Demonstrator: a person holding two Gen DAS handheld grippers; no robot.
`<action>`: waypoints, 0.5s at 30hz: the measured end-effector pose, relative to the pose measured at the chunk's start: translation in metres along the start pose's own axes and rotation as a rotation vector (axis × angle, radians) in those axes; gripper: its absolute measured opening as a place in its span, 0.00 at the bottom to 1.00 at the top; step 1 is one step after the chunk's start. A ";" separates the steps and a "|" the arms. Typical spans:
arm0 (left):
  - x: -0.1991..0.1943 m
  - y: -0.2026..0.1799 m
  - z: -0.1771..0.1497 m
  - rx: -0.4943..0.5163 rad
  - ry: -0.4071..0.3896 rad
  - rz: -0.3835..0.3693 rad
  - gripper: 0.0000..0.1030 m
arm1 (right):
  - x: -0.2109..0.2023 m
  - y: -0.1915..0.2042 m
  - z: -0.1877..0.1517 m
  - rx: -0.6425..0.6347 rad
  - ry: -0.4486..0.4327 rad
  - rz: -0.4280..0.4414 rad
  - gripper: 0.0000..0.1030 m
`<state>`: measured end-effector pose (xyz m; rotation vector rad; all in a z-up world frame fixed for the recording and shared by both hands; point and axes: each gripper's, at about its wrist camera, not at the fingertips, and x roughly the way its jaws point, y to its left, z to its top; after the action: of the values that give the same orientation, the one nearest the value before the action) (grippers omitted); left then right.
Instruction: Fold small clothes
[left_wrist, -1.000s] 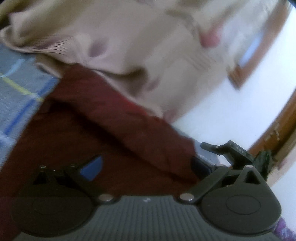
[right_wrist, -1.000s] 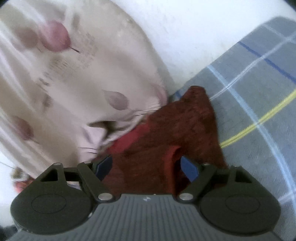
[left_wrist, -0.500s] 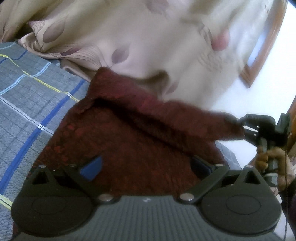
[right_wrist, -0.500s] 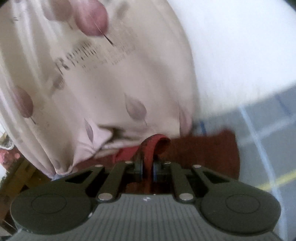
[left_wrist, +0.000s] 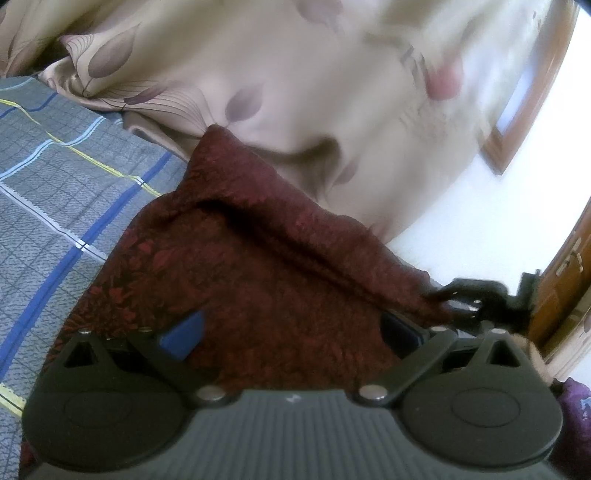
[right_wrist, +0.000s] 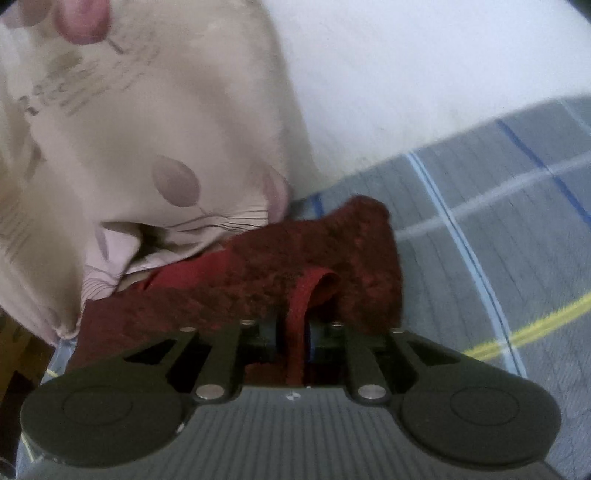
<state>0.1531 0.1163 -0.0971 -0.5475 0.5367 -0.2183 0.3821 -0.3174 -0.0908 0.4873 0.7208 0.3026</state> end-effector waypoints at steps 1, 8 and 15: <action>0.000 0.000 0.000 0.001 0.000 0.001 1.00 | -0.002 -0.002 -0.001 0.021 0.006 0.004 0.20; -0.010 -0.013 0.001 0.043 0.026 0.028 1.00 | -0.090 0.010 -0.017 0.073 -0.102 0.116 0.39; -0.075 -0.021 -0.002 0.075 0.058 -0.006 1.00 | -0.218 0.035 -0.112 -0.119 -0.008 0.074 0.54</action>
<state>0.0882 0.1228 -0.0550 -0.4709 0.5805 -0.2596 0.1451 -0.3444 -0.0241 0.4030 0.6737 0.4102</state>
